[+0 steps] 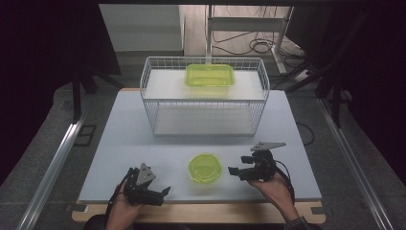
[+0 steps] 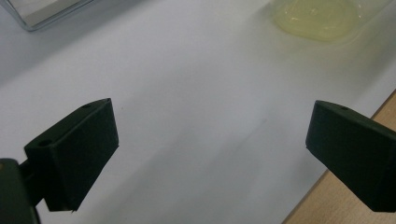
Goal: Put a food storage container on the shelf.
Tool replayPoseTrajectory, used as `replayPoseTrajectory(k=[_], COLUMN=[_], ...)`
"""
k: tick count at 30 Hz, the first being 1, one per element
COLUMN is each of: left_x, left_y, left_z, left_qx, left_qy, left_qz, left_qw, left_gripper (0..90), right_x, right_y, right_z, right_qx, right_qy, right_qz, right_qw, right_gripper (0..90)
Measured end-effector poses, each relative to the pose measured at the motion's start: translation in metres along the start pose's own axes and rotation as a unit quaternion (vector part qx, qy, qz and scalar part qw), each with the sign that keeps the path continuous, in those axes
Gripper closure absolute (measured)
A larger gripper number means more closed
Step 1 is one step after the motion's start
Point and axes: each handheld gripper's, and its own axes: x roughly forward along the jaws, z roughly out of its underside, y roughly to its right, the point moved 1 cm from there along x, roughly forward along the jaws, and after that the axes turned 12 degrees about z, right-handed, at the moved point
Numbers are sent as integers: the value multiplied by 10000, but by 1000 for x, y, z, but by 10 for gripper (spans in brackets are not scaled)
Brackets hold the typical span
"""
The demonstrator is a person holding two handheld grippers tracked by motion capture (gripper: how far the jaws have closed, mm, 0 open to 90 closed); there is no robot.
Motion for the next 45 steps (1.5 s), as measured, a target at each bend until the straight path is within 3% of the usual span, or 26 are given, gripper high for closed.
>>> replayPoseTrajectory(k=[7, 14, 23, 29, 36, 37, 43, 45], left_x=[-1, 0, 1, 2, 2, 2, 2, 2], left_y=[0, 0, 0, 1, 1, 1, 1, 1], left_z=[1, 1, 2, 1, 1, 1, 1, 1], left_qx=[0, -2, 29, 53, 70, 77, 84, 80], left_qy=[-38, -47, -121, -144, -157, -156, -154, -150], left_qz=[-22, -13, 7, 5, 4, 1, -2, -5], left_qw=[10000, 10000, 9999, 9999, 9999, 9998, 9998, 9999], left_gripper=[21, 21, 21, 21, 21, 21, 21, 21], right_x=[8, 21, 47, 58, 64, 65, 62, 60], right_y=[-1, -4, -1, 5, 6, 6, 2, 1], right_z=[-10, -19, -25, -26, -27, -28, -31, -33], right_qx=[161, 464, 812, 1173, 1382, 1498, 1398, 1450], right_qy=[-22, -193, -575, -758, -920, -977, -1060, -1011], right_qz=[-296, -722, -1109, -1405, -1587, -1755, -1749, -1826], right_qw=[9994, 9961, 9888, 9802, 9733, 9681, 9688, 9672], right_gripper=[329, 435, 557, 634, 755, 801, 808, 808])
